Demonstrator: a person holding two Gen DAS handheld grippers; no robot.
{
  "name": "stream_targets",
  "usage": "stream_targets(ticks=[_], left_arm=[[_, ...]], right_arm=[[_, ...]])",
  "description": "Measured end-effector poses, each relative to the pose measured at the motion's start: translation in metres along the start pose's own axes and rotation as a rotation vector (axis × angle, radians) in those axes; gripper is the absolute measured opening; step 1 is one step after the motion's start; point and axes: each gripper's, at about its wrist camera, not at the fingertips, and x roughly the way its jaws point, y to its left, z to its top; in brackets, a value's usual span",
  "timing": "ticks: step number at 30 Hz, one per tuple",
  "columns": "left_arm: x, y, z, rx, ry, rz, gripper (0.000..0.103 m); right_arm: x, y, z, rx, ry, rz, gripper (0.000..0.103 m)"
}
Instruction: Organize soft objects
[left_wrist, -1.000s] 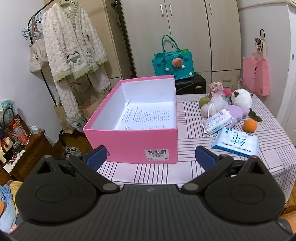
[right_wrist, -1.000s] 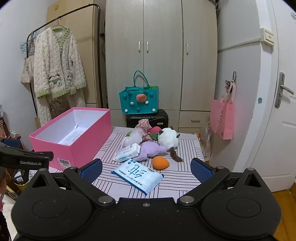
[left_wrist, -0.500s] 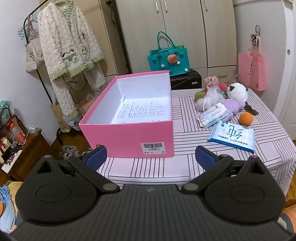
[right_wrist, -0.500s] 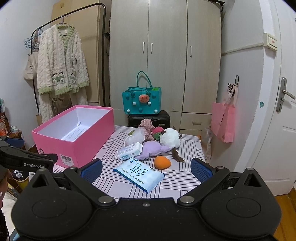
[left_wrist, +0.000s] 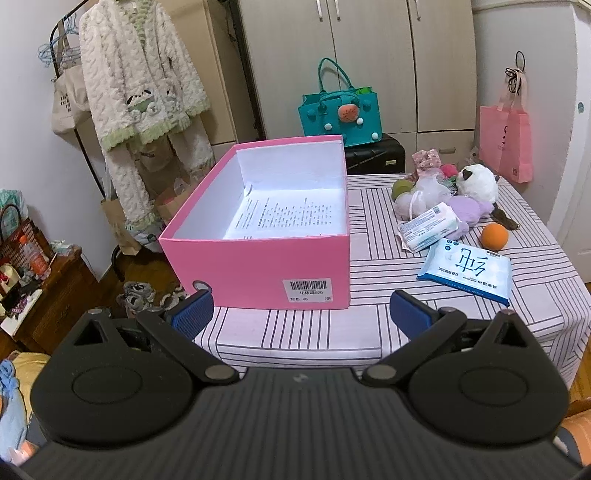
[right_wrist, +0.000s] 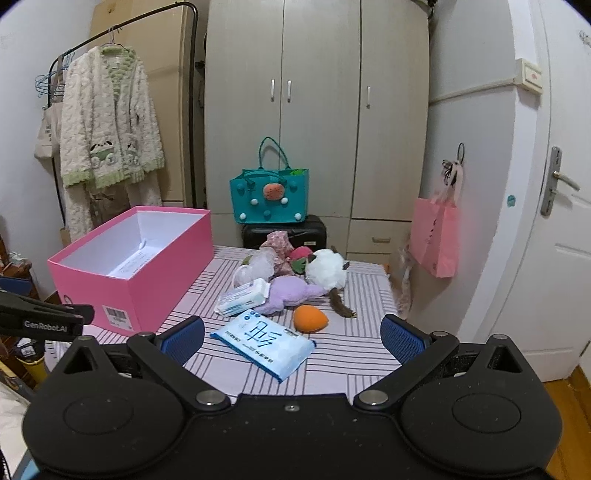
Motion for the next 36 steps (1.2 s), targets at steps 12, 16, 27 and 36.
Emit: stream_targets(ticks=[12, 16, 27, 36], left_arm=[[0.001, 0.005, -0.001, -0.037, -0.007, 0.005, 0.103], [0.000, 0.007, -0.003, -0.047, -0.036, 0.006, 0.103], [-0.003, 0.014, -0.008, -0.090, -0.085, -0.039, 0.103], [-0.002, 0.012, -0.010, -0.073, -0.090, -0.029, 0.103]], right_arm=[[-0.001, 0.004, -0.001, -0.019, -0.006, 0.006, 0.103], [-0.001, 0.004, -0.001, -0.021, -0.006, 0.006, 0.103], [-0.003, 0.008, -0.002, -0.033, -0.011, 0.013, 0.103], [0.001, 0.007, -0.002, -0.014, -0.003, 0.024, 0.103]])
